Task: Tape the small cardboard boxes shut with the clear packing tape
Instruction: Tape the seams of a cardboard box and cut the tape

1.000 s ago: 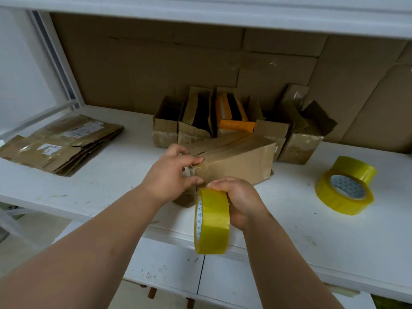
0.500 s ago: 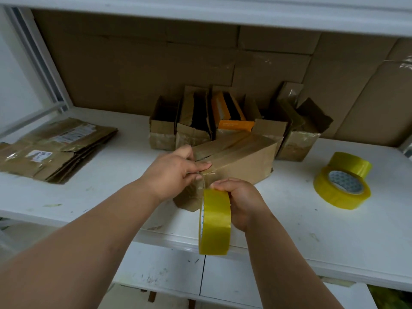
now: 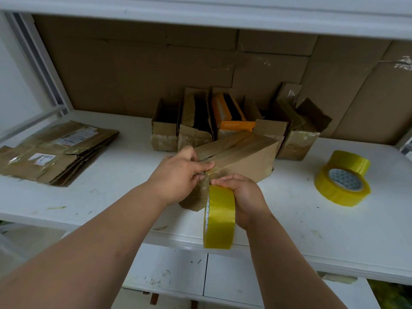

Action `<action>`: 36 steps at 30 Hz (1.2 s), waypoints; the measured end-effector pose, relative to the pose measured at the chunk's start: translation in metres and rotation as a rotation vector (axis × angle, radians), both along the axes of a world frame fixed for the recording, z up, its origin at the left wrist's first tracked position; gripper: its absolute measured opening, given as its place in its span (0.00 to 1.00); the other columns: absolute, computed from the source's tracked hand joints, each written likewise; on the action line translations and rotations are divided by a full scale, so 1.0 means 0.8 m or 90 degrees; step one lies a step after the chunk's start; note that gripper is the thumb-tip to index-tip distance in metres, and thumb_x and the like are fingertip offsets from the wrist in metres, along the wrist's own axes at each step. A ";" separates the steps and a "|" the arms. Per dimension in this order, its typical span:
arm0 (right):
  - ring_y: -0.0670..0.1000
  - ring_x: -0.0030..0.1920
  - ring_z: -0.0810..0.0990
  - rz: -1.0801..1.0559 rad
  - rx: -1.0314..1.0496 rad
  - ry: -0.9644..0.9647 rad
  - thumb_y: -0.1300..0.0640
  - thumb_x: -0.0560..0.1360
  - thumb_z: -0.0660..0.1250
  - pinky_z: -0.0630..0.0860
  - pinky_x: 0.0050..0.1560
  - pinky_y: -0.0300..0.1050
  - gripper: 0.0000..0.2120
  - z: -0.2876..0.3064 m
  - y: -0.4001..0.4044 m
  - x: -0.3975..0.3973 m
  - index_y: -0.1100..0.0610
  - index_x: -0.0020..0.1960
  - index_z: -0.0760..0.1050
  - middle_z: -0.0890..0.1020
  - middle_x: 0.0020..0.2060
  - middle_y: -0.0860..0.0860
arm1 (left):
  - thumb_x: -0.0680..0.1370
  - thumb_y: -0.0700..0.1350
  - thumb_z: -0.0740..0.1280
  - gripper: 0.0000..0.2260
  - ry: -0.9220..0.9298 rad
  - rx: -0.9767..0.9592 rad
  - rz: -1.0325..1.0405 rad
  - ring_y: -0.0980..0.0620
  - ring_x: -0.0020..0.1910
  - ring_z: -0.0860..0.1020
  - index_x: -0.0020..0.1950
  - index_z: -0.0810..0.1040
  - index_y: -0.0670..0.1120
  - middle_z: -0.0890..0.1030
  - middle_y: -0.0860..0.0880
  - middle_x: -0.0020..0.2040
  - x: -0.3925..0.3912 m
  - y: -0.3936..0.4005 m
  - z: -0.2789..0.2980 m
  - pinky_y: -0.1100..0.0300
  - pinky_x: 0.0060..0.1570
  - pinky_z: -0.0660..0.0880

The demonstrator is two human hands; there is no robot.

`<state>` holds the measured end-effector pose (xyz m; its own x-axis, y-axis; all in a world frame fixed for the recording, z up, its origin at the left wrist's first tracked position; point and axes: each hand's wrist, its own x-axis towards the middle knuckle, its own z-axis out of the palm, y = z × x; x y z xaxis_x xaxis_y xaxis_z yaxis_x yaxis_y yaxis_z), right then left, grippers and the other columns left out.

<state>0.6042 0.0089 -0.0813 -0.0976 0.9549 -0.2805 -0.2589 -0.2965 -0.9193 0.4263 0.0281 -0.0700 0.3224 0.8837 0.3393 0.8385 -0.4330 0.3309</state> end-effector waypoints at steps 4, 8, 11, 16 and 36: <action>0.53 0.38 0.78 -0.042 0.008 -0.071 0.65 0.74 0.70 0.74 0.43 0.47 0.04 -0.003 0.002 0.002 0.59 0.41 0.79 0.81 0.32 0.52 | 0.81 0.44 0.65 0.17 -0.109 -0.022 0.049 0.54 0.51 0.76 0.69 0.76 0.57 0.73 0.56 0.54 -0.001 -0.005 -0.005 0.69 0.49 0.70; 0.56 0.42 0.77 -0.049 -0.001 -0.031 0.65 0.73 0.71 0.73 0.49 0.52 0.03 -0.007 -0.002 0.008 0.60 0.41 0.79 0.81 0.34 0.54 | 0.81 0.41 0.64 0.24 -0.230 -0.038 0.139 0.57 0.57 0.75 0.75 0.67 0.58 0.72 0.57 0.65 0.005 -0.023 0.005 0.67 0.55 0.68; 0.53 0.40 0.77 -0.025 0.023 -0.056 0.65 0.74 0.69 0.72 0.45 0.47 0.04 -0.006 -0.007 0.006 0.59 0.41 0.79 0.81 0.36 0.54 | 0.79 0.44 0.67 0.14 -0.314 0.019 0.182 0.60 0.46 0.74 0.65 0.75 0.54 0.70 0.57 0.58 0.022 -0.049 0.007 0.71 0.46 0.70; 0.49 0.35 0.77 0.004 0.074 -0.071 0.67 0.76 0.65 0.73 0.36 0.40 0.07 0.000 -0.018 0.004 0.59 0.41 0.77 0.80 0.33 0.52 | 0.77 0.52 0.69 0.09 -0.262 -0.149 0.116 0.62 0.46 0.75 0.56 0.81 0.53 0.77 0.57 0.50 0.044 -0.066 0.011 0.72 0.43 0.69; 0.35 0.54 0.74 -0.079 0.261 -0.289 0.53 0.81 0.63 0.68 0.56 0.28 0.19 0.003 -0.054 0.011 0.48 0.71 0.71 0.74 0.59 0.43 | 0.78 0.44 0.69 0.08 -0.398 -0.208 0.220 0.54 0.36 0.77 0.39 0.80 0.49 0.80 0.54 0.36 0.064 -0.075 0.024 0.61 0.36 0.71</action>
